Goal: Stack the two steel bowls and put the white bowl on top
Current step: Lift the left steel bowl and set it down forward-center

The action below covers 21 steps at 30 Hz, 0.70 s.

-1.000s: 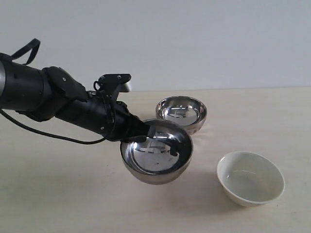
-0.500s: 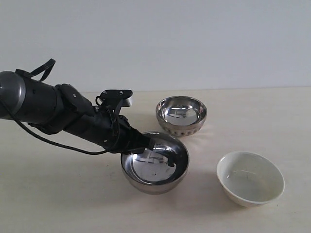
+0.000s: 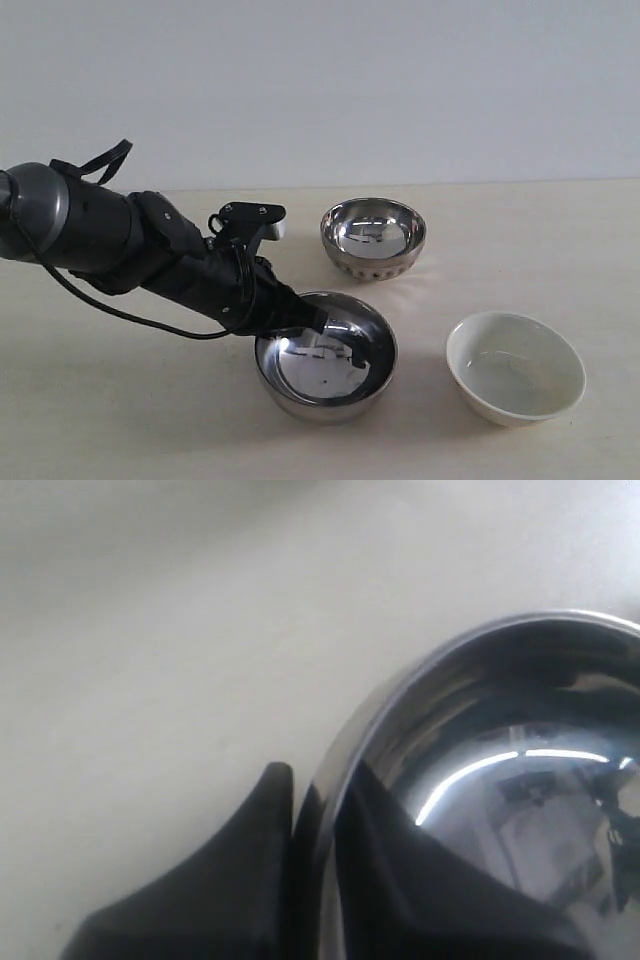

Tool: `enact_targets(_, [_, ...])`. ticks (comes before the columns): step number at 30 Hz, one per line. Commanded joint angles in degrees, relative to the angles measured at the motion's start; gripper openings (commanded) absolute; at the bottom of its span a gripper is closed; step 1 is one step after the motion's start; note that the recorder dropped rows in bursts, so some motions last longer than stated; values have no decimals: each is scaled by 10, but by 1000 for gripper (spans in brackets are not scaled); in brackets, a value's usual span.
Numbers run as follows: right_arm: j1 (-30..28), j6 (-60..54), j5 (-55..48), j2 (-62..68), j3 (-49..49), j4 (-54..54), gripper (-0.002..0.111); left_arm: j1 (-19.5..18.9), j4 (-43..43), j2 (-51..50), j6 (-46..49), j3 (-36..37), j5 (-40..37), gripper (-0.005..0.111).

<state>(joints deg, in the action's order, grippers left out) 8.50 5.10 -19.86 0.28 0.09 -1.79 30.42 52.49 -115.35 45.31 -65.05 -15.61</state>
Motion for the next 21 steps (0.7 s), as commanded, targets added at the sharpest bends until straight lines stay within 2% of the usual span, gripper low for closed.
enact_targets(1, [1,1,3,-3,-1,-3,0,3,6,3,7,19,8,4])
enact_targets(14, [1,1,3,-3,-1,-3,0,3,6,6,14,25,25,6])
enact_targets(16, [1,1,3,-3,-1,-3,0,1,6,7,16,24,25,16])
enact_targets(21, [1,1,3,-3,-1,-3,0,0,6,19,16,24,5,59])
